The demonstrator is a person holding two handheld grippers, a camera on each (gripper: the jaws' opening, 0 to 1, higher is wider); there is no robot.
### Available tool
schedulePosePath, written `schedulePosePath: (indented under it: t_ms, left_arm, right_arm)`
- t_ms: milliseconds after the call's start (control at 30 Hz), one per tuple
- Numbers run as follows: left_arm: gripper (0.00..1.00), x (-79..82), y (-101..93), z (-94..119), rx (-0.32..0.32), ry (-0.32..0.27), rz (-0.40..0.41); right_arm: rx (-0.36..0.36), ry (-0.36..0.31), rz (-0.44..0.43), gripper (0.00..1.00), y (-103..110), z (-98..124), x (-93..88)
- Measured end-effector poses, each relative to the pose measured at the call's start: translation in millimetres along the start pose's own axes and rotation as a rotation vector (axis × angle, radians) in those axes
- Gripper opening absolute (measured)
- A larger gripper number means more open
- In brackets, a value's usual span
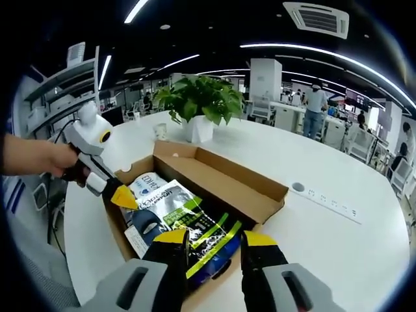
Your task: Operate the shoe box by opening the lid, removing the specified soft item, and placing it in the target area until the item is outside and the box remains undamaged.
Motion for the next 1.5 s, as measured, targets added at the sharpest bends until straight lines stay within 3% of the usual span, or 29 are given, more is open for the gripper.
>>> schedulePosePath:
  t_ms: [933,1367,1500]
  left_arm:
    - [0.00,-2.4,23.6,19.6,0.043,-0.005,-0.001]
    - [0.00,-2.6,26.5,16.4,0.041,-0.002,0.015]
    - [0.00,-2.3,26.5,16.0,0.043,0.001,0.009]
  right_arm:
    - [0.063,0.055,0.013,0.30,11.0,-46.5,14.7]
    - [0.060,0.137,0.006,0.28,7.1,-65.3,4.9]
    - [0.070,0.131,-0.018,0.25,5.5,-67.6,3.4]
Point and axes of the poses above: the point that each gripper's makers call its tool centre point, and the gripper's own axes: z roughly backward along the fingers, y roughly to its left, x roughly out of its top, the point moved 6 cm from there along z, roughly backward along the fingers, and after that the axes turned 6 degrees about z, right-handed, at the moved point
